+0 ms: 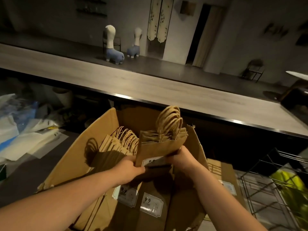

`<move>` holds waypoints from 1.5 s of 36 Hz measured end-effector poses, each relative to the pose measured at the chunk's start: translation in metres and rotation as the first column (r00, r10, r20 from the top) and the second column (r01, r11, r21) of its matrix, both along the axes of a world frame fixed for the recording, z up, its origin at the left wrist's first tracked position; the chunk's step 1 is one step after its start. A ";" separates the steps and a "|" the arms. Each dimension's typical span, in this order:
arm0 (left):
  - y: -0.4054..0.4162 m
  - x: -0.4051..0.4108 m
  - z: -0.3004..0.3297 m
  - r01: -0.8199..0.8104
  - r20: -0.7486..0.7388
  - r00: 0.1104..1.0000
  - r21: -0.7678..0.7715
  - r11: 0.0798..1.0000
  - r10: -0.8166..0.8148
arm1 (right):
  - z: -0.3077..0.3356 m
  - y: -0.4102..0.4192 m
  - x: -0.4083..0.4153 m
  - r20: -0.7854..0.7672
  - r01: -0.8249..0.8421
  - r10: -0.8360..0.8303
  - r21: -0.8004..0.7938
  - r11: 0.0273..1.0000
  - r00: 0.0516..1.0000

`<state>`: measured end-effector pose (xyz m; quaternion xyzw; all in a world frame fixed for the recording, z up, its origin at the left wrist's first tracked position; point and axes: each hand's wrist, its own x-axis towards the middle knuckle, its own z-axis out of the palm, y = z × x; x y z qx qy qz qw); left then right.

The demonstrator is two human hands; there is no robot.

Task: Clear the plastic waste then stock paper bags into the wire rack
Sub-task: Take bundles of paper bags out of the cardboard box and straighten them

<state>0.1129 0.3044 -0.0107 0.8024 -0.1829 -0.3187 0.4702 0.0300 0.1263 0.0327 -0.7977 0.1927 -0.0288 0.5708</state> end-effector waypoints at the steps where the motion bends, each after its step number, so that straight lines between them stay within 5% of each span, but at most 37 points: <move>1: -0.001 -0.001 -0.001 0.007 0.004 1.000 0.002 1.000 -0.007 | -0.003 -0.002 0.000 -0.027 0.028 -0.028 -0.001 1.000 0.999; 12: -0.004 -0.004 0.022 -0.028 0.092 0.995 -0.075 0.997 0.034 | 0.012 0.010 0.003 0.021 0.137 -0.142 0.149 0.979 0.990; 16: -0.001 -0.008 0.050 -0.055 0.085 0.993 -0.281 0.958 0.082 | 0.035 0.017 -0.010 0.146 0.152 -0.170 0.125 0.980 0.975; 20: -0.008 -0.029 0.092 -0.132 -0.072 0.991 -0.550 0.824 0.111 | 0.063 0.021 -0.039 0.332 0.153 -0.187 0.125 0.980 0.925; 26: -0.040 -0.074 0.125 -0.146 -0.119 0.989 -0.650 0.745 0.090 | 0.089 0.004 -0.084 0.434 0.206 -0.262 0.172 0.963 0.862; 37: -0.137 -0.160 0.109 -0.002 0.221 0.967 -0.480 0.877 0.123 | 0.066 -0.084 -0.174 0.294 0.329 -0.376 0.198 0.923 0.878; 54: -0.191 -0.216 -0.022 -0.221 -0.077 0.972 -0.009 0.975 0.220 | -0.071 -0.135 -0.210 -0.100 0.391 -0.379 0.302 0.869 0.920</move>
